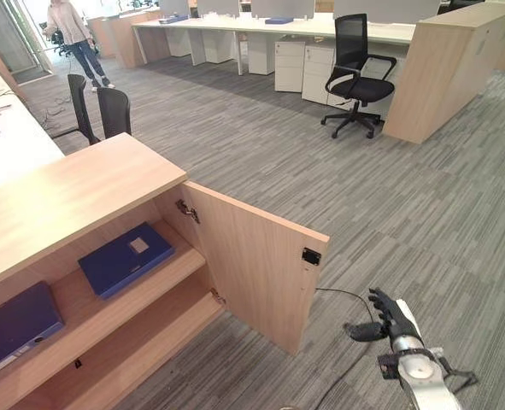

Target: Put the empty folder in the office cabinet

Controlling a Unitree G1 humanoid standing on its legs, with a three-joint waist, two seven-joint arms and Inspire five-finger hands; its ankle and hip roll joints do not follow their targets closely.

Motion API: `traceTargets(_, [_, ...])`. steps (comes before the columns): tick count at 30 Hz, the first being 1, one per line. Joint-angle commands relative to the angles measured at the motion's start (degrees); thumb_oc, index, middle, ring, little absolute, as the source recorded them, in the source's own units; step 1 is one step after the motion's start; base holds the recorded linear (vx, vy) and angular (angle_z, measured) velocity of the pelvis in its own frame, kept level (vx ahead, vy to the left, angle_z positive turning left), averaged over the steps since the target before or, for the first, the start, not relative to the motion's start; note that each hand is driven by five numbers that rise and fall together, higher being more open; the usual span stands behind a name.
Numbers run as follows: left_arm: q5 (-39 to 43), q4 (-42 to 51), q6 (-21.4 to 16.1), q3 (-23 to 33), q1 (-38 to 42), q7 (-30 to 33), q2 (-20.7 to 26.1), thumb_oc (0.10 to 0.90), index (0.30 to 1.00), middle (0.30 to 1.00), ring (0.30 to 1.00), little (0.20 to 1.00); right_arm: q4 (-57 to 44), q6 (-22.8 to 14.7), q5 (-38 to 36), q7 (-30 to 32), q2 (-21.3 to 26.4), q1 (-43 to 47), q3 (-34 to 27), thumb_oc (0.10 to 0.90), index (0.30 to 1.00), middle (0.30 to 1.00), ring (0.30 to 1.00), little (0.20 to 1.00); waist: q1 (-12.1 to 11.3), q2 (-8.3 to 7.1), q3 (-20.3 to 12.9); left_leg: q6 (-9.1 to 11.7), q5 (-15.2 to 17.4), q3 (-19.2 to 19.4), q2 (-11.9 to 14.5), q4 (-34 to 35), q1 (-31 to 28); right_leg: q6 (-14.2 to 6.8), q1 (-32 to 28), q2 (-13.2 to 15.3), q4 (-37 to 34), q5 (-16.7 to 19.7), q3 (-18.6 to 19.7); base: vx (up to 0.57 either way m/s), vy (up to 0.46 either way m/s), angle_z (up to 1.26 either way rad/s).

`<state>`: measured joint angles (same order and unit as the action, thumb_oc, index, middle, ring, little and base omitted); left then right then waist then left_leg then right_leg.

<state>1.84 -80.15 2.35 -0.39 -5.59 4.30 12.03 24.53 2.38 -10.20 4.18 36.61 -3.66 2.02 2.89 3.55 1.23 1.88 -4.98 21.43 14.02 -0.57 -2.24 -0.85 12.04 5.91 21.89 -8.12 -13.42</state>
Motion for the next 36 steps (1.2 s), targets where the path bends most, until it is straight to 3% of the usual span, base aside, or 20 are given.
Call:
traceTargets(1, [-0.3, -0.4, 0.0, 0.6, 1.0, 1.3, 1.9, 0.8, 0.9, 0.9, 0.9, 0.9, -2.5, -6.2, -0.5, 1.7, -1.6, 8.3, 0.9, 0.8, 0.9, 0.9, 0.9, 0.9, -0.3, -5.06, -0.1, 5.9, 1.2, -0.3, -2.2, 4.1, -2.8, -3.2, -15.9, -5.2, -26.9, 3.6, -1.8, -0.03, -0.014, 0.17])
traceTargets(6, [-0.2, -0.5, 0.0, 0.1, 0.3, 1.1, 2.2, 0.8, 0.9, 0.9, 0.9, 0.9, -3.2, -6.3, -0.8, -0.1, -0.6, 13.0, 5.9, 0.8, 0.9, 0.9, 0.9, 0.9, -1.6, -4.95, 0.1, 6.1, 0.7, -0.9, -2.1, 4.1, -2.4, -3.0, -16.0, -5.3, -26.9, 3.5, -2.2, -0.02, -0.009, 0.18])
traceTargets(10, [-0.6, -0.6, -0.2, 0.1, -0.1, 0.9, 2.4, 0.8, 0.9, 0.9, 0.9, 0.9, -8.0, -6.0, 3.2, -2.8, 1.8, 15.9, 11.1, 0.8, 0.9, 0.9, 0.9, 0.9, -2.3, -5.1, 0.1, 6.3, 0.3, -1.4, -2.1, 3.8, -2.1, -2.8, -16.2, -5.6, -26.9, 3.3, -2.3, -0.01, -0.005, 0.04])
traceTargets(20, [-1.4, -1.2, -0.3, 0.8, -0.3, 0.0, 3.2, 0.8, 0.9, 0.9, 0.9, 0.9, -20.4, -8.0, -0.8, -11.2, 3.2, 20.4, 21.6, 0.8, 0.9, 0.9, 0.9, 0.9, -3.2, -5.48, 0.4, 6.8, -0.8, -1.8, -1.5, 3.5, -1.7, -2.5, -16.6, -5.9, -26.9, 3.2, -2.7, 0.0, -0.002, -0.01])
traceTargets(26, [-1.2, -1.2, -0.5, 0.6, -0.1, -0.2, 3.3, 0.8, 0.9, 0.9, 0.9, 0.9, -25.4, -8.1, -10.8, -16.1, -1.2, 22.1, 27.1, 0.8, 0.9, 0.9, 0.9, 0.9, -3.6, -5.61, 0.4, 7.1, -1.4, -1.8, -1.3, 3.3, -1.5, -2.3, -16.4, -6.0, -26.9, 3.3, -2.8, 0.0, 0.003, -0.07])
traceTargets(27, [-1.2, -1.2, -0.6, 0.6, 0.0, -0.1, 3.3, 0.8, 0.9, 0.9, 0.9, 0.9, -25.4, -7.7, -14.6, -17.2, -2.8, 21.8, 27.9, 0.8, 0.9, 0.9, 0.9, 0.9, -3.7, -5.61, 0.4, 7.1, -1.5, -1.9, -1.3, 3.2, -1.4, -2.3, -16.3, -6.0, -26.9, 3.3, -2.8, -0.03, 0.016, -0.14])
traceTargets(28, [-1.4, -1.0, -0.9, 0.1, -0.4, -0.3, 3.5, 0.8, 0.9, 0.9, 0.9, 0.9, -24.1, -5.4, -25.2, -21.2, -7.2, 20.2, 30.2, 0.8, 0.9, 0.9, 0.9, 0.9, -4.2, -5.65, 0.5, 7.1, -1.8, -2.1, -1.3, 3.1, -1.3, -2.3, -16.3, -6.0, -26.9, 3.4, -3.1, -0.04, 0.02, 0.01])
traceTargets(29, [-1.5, -0.8, -1.1, -0.1, -0.8, -0.4, 3.5, 0.8, 0.9, 0.9, 0.9, 0.9, -22.7, -4.3, -30.2, -22.1, -9.5, 18.8, 31.4, 0.8, 0.9, 0.9, 0.9, 0.9, -4.4, -5.66, 0.6, 7.1, -1.9, -2.2, -1.3, 3.1, -1.3, -2.3, -16.4, -5.9, -26.9, 3.4, -3.2, -0.03, 0.017, 0.11])
traceTargets(30, [-1.5, -0.8, -1.1, -0.1, -0.8, -0.4, 3.5, 0.8, 0.9, 0.9, 0.9, 0.9, -22.6, -4.3, -30.3, -22.1, -9.6, 18.8, 31.5, 0.8, 0.9, 0.9, 0.9, 0.9, -4.4, -5.69, 0.6, 7.1, -1.9, -2.2, -1.3, 3.1, -1.3, -2.3, -16.4, -5.9, -26.9, 3.4, -3.2, -0.02, 0.013, 0.04])
traceTargets(34, [-0.2, 1.7, -2.0, -1.3, -1.8, -0.2, 2.9, 0.8, 0.9, 0.9, 0.9, 0.9, -17.6, -1.6, -39.8, -23.7, -17.4, 16.5, 38.2, 0.8, 0.9, 0.9, 0.9, 0.9, -6.5, -5.53, 1.5, 7.3, -2.5, -4.1, -1.5, 1.7, -0.4, -2.0, -16.8, -5.7, -26.9, 3.3, -4.0, -0.02, -0.002, 0.04])
traceTargets(36, [0.0, 2.0, -2.2, -1.4, -1.6, 0.0, 2.9, 0.8, 0.9, 0.9, 0.9, 0.9, -17.3, -1.2, -40.2, -24.3, -17.9, 16.9, 38.9, 0.8, 0.9, 0.9, 0.9, 0.9, -7.0, -5.64, 2.0, 7.7, -3.9, -5.2, -1.3, 0.2, 0.7, -1.9, -16.8, -5.6, -26.9, 3.4, -4.4, -0.08, -0.036, 0.39])
